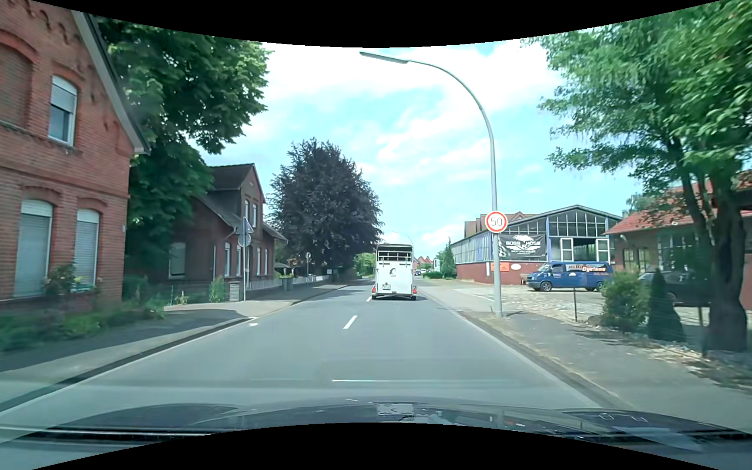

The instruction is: Follow the waypoints while adhering to traffic rules and regulations

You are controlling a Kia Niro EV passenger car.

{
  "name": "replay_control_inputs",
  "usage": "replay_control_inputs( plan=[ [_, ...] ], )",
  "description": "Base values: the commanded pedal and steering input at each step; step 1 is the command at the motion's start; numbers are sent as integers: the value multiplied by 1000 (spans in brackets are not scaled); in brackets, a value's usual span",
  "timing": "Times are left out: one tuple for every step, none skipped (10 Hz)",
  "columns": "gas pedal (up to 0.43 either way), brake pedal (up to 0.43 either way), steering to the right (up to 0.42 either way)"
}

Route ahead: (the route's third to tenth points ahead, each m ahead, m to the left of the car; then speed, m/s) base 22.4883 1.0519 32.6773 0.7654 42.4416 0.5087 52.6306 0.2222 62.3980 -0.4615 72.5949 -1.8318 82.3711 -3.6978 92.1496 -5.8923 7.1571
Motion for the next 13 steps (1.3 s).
replay_control_inputs(
  plan=[
    [228, 0, 11],
    [240, 0, 12],
    [240, 0, 12],
    [240, 0, 12],
    [240, 0, 12],
    [240, 0, 12],
    [240, 0, 11],
    [240, 0, 9],
    [240, 0, 10],
    [240, 0, 8],
    [240, 0, 6],
    [240, 0, 4],
    [240, 0, 1]
  ],
)
